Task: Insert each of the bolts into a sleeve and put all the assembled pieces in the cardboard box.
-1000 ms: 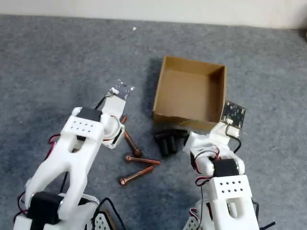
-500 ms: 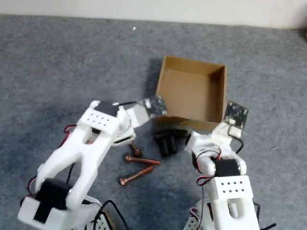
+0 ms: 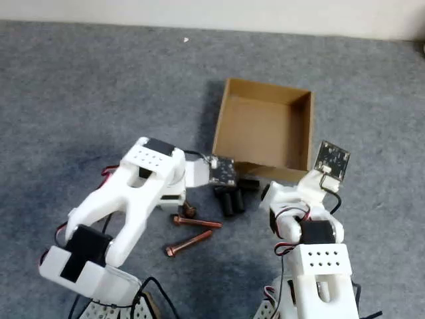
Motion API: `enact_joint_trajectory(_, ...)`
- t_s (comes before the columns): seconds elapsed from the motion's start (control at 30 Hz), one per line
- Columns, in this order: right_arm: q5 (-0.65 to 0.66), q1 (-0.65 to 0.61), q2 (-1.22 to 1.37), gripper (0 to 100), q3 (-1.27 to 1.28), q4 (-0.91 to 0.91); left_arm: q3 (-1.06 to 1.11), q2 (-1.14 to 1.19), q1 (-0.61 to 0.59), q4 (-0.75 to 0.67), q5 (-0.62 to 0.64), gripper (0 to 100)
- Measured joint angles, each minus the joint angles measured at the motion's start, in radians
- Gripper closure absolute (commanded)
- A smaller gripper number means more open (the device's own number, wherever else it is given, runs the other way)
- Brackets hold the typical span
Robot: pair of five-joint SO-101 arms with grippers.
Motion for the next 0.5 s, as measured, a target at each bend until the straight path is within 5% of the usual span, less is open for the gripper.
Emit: enact_joint_trajectory(0.5, 0.000, 0.000, 0.000, 99.5, 0.000, 0.000, -0.032, 0.103, 0.066, -0.100, -0.003, 85)
